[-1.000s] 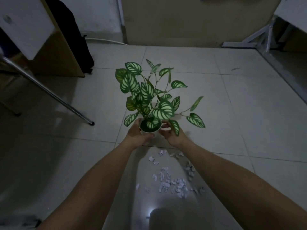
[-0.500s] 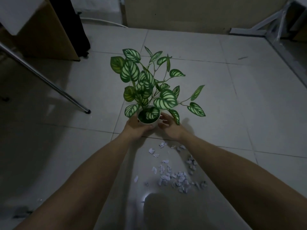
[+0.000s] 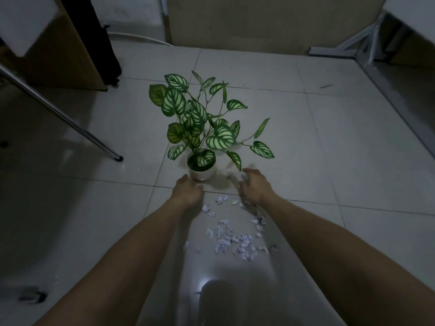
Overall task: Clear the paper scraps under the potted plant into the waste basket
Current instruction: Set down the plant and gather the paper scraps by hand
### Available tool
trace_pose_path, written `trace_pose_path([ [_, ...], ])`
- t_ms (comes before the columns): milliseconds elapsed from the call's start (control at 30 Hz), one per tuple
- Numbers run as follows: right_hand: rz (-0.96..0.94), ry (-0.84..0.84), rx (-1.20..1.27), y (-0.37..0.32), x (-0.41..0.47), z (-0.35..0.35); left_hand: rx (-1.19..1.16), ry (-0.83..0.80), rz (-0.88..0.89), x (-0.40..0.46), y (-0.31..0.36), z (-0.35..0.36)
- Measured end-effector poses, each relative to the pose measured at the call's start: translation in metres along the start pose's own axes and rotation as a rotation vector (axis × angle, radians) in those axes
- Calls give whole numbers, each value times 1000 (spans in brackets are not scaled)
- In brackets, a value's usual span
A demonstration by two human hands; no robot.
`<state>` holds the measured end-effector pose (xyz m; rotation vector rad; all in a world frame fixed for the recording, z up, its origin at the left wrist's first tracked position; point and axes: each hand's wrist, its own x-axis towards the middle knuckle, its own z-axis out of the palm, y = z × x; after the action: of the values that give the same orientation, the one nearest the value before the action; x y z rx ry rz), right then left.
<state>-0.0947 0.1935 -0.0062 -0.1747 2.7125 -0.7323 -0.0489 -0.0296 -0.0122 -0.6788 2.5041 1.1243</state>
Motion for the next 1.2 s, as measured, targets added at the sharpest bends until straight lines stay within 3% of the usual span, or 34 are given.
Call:
trace_pose_path([
  [133,93,95,-2,32,-15,-1,34,-85,10,-14,-9,21],
  [267,165,22,60,53,-27,14,127,-173,73,-38,-5,36],
  [600,-12,-109,-41,34,-34,50,123,-277,211,-47,11,62],
  [733,-310,-159,-24,22,-39,60,80,-329,236,-42,18,70],
  [900,-340,142,-6,20,-29,50,30,-256,326,-43,22,70],
  [967,-324,171,-36,18,-12,42,90,-183,339,-40,19,60],
  [1100,-230,-22,-110,7,28,30,214,-136,356,-23,6,43],
  [1200,-241,-205,-239,1,44,35,105,-92,273,-12,-2,35],
])
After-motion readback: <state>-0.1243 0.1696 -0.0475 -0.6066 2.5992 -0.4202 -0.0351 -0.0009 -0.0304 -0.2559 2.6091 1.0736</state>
